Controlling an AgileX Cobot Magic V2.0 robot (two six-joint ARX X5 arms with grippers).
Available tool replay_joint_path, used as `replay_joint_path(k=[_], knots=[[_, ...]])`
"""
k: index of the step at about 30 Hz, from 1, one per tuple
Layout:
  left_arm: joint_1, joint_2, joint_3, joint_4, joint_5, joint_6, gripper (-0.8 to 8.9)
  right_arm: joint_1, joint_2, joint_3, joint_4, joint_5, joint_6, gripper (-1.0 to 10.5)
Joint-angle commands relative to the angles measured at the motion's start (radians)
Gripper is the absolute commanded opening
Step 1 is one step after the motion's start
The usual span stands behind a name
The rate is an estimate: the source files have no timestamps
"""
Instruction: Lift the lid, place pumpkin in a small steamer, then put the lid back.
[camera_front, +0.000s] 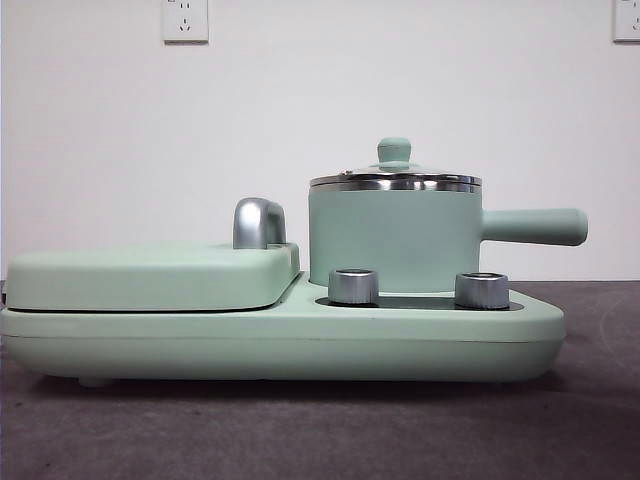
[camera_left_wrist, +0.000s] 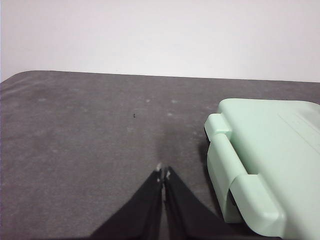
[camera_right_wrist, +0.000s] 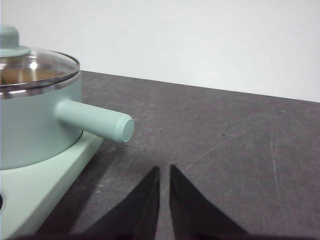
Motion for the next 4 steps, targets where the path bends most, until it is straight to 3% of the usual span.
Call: replay_joint_path(k=[1, 4], knots=[[0.001, -0.001, -0.02, 0.011, -0.003, -0.008, 0.07, 0.0, -0.001, -0.004, 0.009, 0.002, -0.006, 0.3], [0.001, -0.001, -0.02, 0.011, -0.003, -0.008, 0.07, 0.0, -0.001, -0.004, 0.009, 0.002, -0.006, 0.3]])
